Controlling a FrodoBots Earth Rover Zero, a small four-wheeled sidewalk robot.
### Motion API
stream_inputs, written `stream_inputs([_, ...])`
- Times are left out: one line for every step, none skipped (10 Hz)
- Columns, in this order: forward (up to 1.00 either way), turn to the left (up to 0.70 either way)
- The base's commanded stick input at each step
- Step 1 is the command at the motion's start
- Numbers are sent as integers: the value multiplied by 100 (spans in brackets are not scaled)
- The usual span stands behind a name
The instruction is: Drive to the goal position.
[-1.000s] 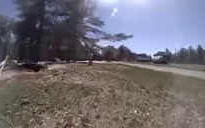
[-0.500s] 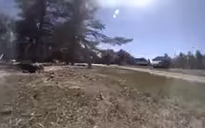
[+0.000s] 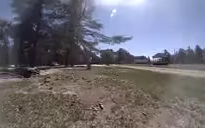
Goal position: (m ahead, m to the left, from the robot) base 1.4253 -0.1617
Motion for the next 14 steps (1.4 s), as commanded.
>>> stream_inputs([69, 6])
stream_inputs([69, 6])
stream_inputs([69, 6])
stream_inputs([69, 6])
stream_inputs([69, 6])
stream_inputs([69, 6])
stream_inputs([69, 6])
stream_inputs([69, 6])
stream_inputs([69, 6])
stream_inputs([69, 6])
stream_inputs([69, 6])
stream_inputs([69, 6])
stream_inputs([69, 6])
stream_inputs([69, 6])
